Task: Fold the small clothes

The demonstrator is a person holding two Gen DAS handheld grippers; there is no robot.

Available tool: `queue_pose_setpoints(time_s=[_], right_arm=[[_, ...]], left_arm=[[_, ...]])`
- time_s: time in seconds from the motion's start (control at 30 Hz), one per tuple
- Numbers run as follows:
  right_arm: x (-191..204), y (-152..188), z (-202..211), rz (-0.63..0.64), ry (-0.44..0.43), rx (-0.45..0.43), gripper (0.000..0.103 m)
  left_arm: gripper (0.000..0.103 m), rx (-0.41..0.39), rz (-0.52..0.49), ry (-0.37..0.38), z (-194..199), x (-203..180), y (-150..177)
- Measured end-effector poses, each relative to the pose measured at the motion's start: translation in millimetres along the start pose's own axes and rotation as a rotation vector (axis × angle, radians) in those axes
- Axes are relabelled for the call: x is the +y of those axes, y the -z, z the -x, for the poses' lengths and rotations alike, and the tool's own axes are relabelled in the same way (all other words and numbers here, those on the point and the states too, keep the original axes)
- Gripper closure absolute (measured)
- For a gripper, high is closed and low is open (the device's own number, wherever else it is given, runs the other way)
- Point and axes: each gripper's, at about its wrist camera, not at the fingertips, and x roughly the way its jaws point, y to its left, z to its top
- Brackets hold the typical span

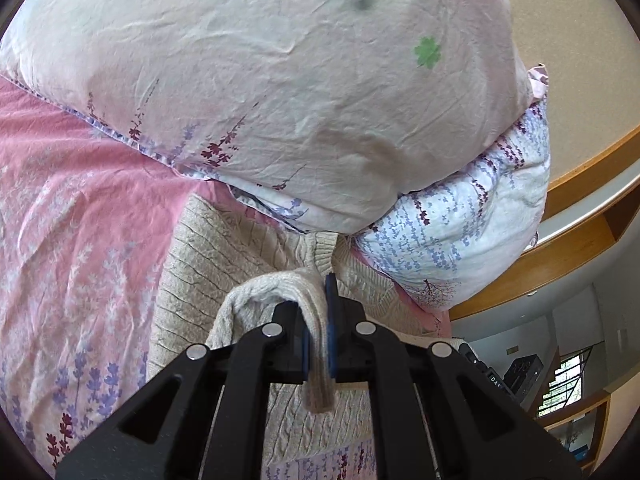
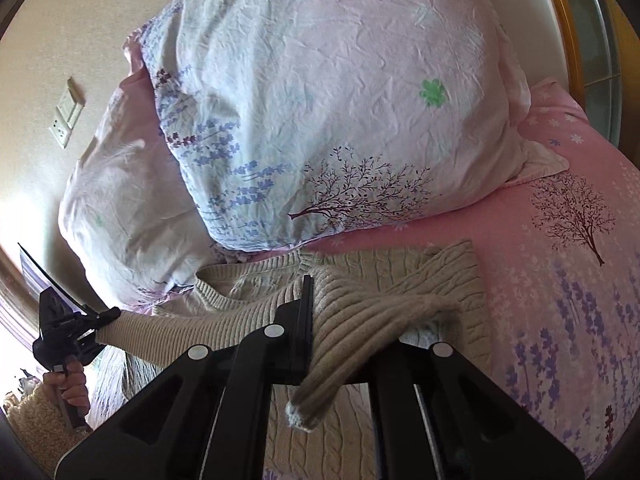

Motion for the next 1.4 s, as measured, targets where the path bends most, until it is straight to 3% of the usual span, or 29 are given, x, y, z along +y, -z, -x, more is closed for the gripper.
queue_pose_setpoints(time_s=[0.3, 0.47, 0.87, 1.0, 1.07, 1.1, 1.13, 1.2, 1.3, 1.4], right_arm=[[-5, -2, -41, -0.018, 0.138, 0.068, 0.097], [-13, -3, -57, -0.08, 0.174, 0.101, 0.097], [-29, -10, -69, -0.192, 0.167, 0.173, 0.094], [-35, -13, -63, -0.241, 0.147, 0.16, 0.09], [-35, -16, -58, -0.249, 0.15, 0.14, 0.086], [-34, -17, -53, -0.25, 0.159, 0.125, 0.079], [-33, -18, -48, -0.246, 0.187, 0.101, 0.06], [-31, -20, -33, -0.232, 0.238, 0.037, 0.035], [-29, -20, -19, -0.216, 0.222, 0.005, 0.035], [-20, -15, -9, -0.167, 0.2, -0.008, 0.035]], left_arm=[[0.097, 0.043, 0.075, -0.071, -35, 25, -11], [0.097, 0.052, 0.133, -0.096, -52, 36, -14], [0.092, 0.061, 0.186, -0.118, -70, 45, -15], [0.081, 0.061, 0.197, -0.093, -76, 39, -17], [0.072, 0.057, 0.192, -0.08, -73, 36, -19], [0.067, 0.054, 0.187, -0.075, -71, 34, -20], [0.064, 0.053, 0.181, -0.072, -71, 32, -20], [0.053, 0.046, 0.169, -0.068, -68, 27, -21], [0.044, 0.029, 0.157, -0.064, -62, 21, -23], [0.042, 0.005, 0.125, -0.069, -49, 17, -24]])
